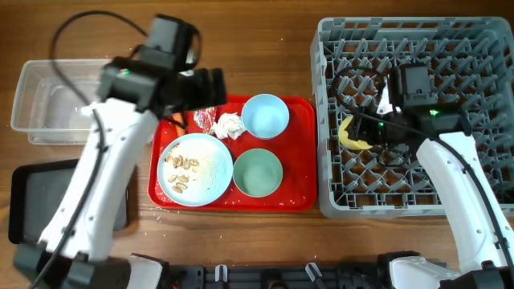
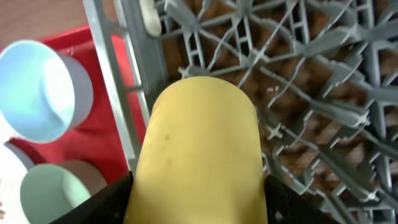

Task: Sort waste into correct bins and load items into the dishwasher rack
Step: 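Grasp the light blue bowl on the red tray with the right gripper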

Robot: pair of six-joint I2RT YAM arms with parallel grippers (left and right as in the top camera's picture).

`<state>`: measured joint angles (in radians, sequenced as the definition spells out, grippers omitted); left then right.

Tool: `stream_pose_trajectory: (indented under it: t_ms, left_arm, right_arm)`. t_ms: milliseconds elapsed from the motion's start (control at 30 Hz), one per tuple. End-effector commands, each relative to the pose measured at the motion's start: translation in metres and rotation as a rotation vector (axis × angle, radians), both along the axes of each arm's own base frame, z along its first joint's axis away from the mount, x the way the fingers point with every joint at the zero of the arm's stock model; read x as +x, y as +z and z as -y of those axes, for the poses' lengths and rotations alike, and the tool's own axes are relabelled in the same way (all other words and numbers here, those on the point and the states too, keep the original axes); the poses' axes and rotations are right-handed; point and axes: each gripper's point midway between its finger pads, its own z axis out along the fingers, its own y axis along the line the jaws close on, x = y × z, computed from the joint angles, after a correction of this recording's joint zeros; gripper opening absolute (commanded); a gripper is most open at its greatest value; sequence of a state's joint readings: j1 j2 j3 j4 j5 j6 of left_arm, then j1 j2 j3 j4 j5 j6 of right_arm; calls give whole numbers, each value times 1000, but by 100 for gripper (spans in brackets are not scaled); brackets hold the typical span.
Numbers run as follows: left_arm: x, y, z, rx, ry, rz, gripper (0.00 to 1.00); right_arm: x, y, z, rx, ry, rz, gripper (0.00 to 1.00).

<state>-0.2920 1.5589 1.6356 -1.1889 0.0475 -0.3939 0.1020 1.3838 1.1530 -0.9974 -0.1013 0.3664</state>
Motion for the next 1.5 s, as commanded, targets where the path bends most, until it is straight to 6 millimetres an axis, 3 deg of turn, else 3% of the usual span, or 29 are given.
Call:
stream_pose_trajectory:
  t_ms: [0,67,167,233,300,367,500,567,667,700,767,867,967,1033,1133,1367,1467]
  left_arm:
    - [-19,59,-38,-65,98,161,100]
    - [-33,90,-63,-79,165,263,100]
    - [-54,117,-91,-72,244,359,100]
    - [-68,124,-108,-60,300,382,100]
    - [-71,124,-114,-54,321,379,100]
    - [-70,122,-115,-52,325,372,100]
    - [-70,119,-115,-51,326,356,100]
    - [-70,119,-115,-51,326,356,100]
    - [-70,118,-115,-51,326,355,100]
    - [-70,118,-115,-51,326,355,100]
    - [-70,118,-115,-51,326,355,100]
    - [-70,118,-115,-51,326,355,100]
    - [-70,118,-115,-51,326,355,100]
    - [-70,118,-115,-51,326,355,100]
    - [-70,118,-114,-51,325,355,100]
    - [-70,118,-115,-51,326,355,100]
    - [-70,118,-115,-51,326,355,100]
  right_arm:
    - [9,7,2,-12,-30,32,69]
    - [10,10,2,-11,-29,39,70]
    - [-1,8,-2,13,-21,-6,79]
    - [-8,5,-1,10,-21,-34,86]
    - [-3,12,-2,12,-14,7,82]
    - [9,43,-13,59,54,138,77]
    - [16,128,-62,274,305,476,67]
    - [13,137,-78,324,316,492,60]
    - [3,114,-124,336,432,401,58]
    - [10,76,-140,233,385,306,58]
    - [21,45,-141,127,322,250,58]
    - [45,-22,-136,2,200,130,56]
    - [53,-75,-140,-37,202,34,49]
    - [59,-95,-143,-44,202,17,48]
    - [70,-113,-150,-38,202,31,43]
    - [74,-124,-152,-38,202,31,5]
    - [74,-121,-147,-63,193,30,5]
